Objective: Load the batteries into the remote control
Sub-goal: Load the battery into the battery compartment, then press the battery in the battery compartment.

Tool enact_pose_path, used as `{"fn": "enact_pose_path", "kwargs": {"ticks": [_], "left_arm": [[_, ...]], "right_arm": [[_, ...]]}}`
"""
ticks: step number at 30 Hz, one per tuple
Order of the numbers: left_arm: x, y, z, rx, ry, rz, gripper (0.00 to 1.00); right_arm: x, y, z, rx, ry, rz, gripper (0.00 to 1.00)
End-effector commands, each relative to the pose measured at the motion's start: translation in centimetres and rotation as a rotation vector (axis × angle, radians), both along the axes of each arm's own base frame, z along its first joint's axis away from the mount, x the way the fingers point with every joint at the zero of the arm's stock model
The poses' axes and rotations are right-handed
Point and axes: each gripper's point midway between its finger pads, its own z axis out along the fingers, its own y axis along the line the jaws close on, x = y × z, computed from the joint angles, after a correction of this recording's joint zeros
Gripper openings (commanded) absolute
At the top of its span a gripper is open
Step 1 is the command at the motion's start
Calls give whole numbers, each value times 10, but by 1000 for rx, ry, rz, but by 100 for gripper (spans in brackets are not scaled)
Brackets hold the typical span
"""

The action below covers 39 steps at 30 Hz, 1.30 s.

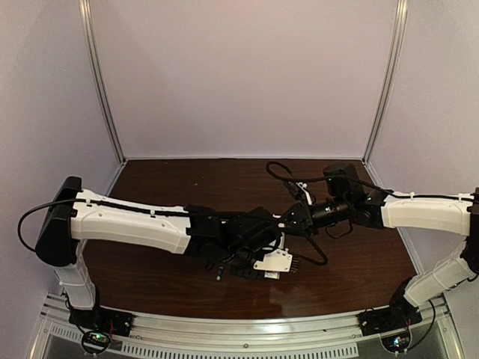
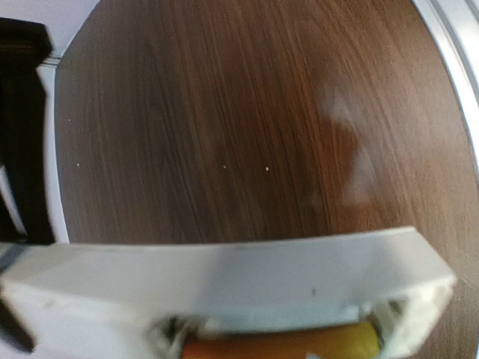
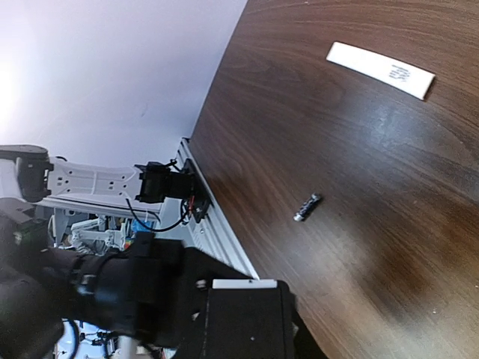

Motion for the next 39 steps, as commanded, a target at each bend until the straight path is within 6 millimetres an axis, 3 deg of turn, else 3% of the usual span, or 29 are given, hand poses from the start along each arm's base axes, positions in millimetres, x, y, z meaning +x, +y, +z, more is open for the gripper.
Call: {"fn": "enact_pose_path", "kwargs": {"ticks": [1, 7, 10, 15, 16, 19, 20, 24, 29, 33, 39], "left_arm": [[7, 11, -19, 82, -34, 35, 17], [20, 21, 14, -60, -11, 121, 26], [17, 30, 33, -163, -7, 130, 31], [13, 42, 82, -415, 26, 164, 45], [14, 45, 96, -488, 40, 181, 52], [13, 54, 135, -725, 170, 230, 90], [13, 56, 143, -797, 252, 265, 96], [22, 57, 153, -955, 441, 416, 97], [12, 36, 149, -997, 708, 422, 97], [4, 23, 147, -1030, 932, 391, 87], [0, 9, 127, -969, 1017, 406, 74]], "right_arm": [[-8, 13, 50, 146, -76, 75, 0], [-8, 8, 43, 108, -95, 70, 0], [-7, 6, 36, 80, -97, 64, 0], [-2, 3, 35, 68, -114, 46, 0], [-1, 3, 37, 70, -122, 40, 0], [1, 2, 45, 86, -147, 29, 0], [1, 2, 48, 91, -155, 26, 0], [2, 2, 64, 136, -194, 14, 0], [-1, 0, 79, 174, -240, 12, 0], [-2, -1, 87, 192, -264, 16, 0], [-3, -2, 93, 198, -285, 14, 0]]}}
